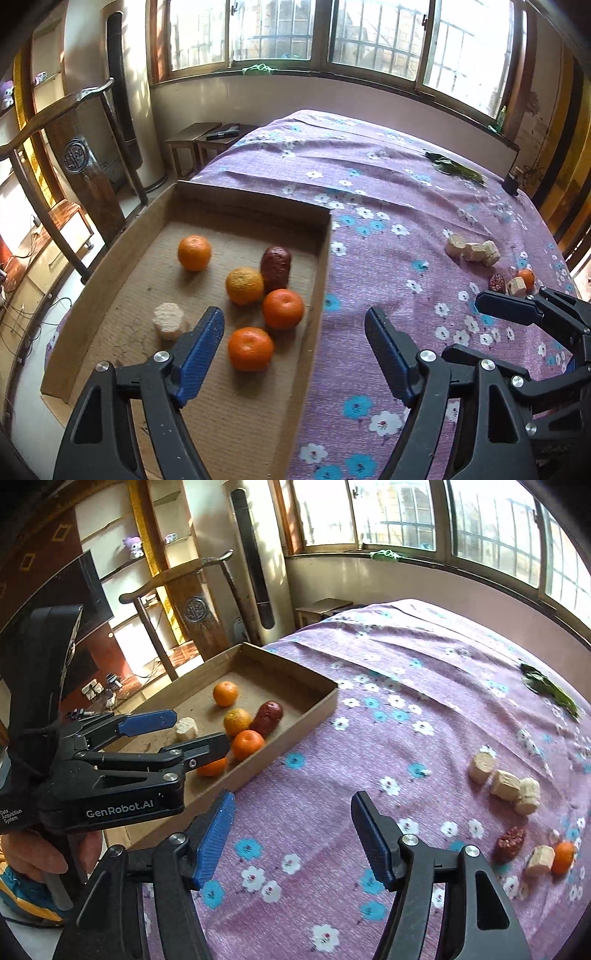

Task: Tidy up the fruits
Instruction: 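Move both empty tools back over the remaining items on the table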

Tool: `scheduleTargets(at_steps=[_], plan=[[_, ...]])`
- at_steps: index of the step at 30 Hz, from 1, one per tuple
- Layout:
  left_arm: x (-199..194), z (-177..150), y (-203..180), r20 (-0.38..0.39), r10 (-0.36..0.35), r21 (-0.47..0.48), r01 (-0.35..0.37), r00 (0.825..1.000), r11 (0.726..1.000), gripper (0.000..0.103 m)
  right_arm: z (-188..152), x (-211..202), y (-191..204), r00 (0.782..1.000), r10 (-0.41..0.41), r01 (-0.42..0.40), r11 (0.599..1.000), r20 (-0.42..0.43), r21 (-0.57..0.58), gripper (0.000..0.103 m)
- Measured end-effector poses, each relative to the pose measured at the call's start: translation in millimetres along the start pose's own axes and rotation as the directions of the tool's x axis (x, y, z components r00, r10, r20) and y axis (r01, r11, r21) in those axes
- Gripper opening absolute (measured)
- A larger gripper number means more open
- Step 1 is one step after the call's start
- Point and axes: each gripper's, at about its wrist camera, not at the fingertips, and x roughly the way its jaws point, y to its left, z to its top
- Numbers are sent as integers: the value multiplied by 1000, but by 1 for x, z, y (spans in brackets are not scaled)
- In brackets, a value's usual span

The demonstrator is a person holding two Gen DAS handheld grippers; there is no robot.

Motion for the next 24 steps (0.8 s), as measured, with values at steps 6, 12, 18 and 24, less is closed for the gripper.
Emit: scheduleTargets(at_steps=[6, 12, 18, 24], plan=[[7, 0, -44, -9, -49, 53, 50, 999, 997, 78, -25, -24, -45, 997, -80, 80, 993, -4, 84, 73], [18, -1, -79, -39, -99, 93, 103, 994, 990, 78, -49, -39, -90, 988, -150, 152, 974, -24, 167, 73], [31, 0, -106, -74, -127, 125, 136, 989, 983, 78, -61, -42, -127, 977, -210, 213, 952, -35, 219, 72], [38, 5, -117, -100, -134, 140, 147, 986, 979, 78, -51, -27, -146, 967, -255, 254, 955, -18, 151, 72]])
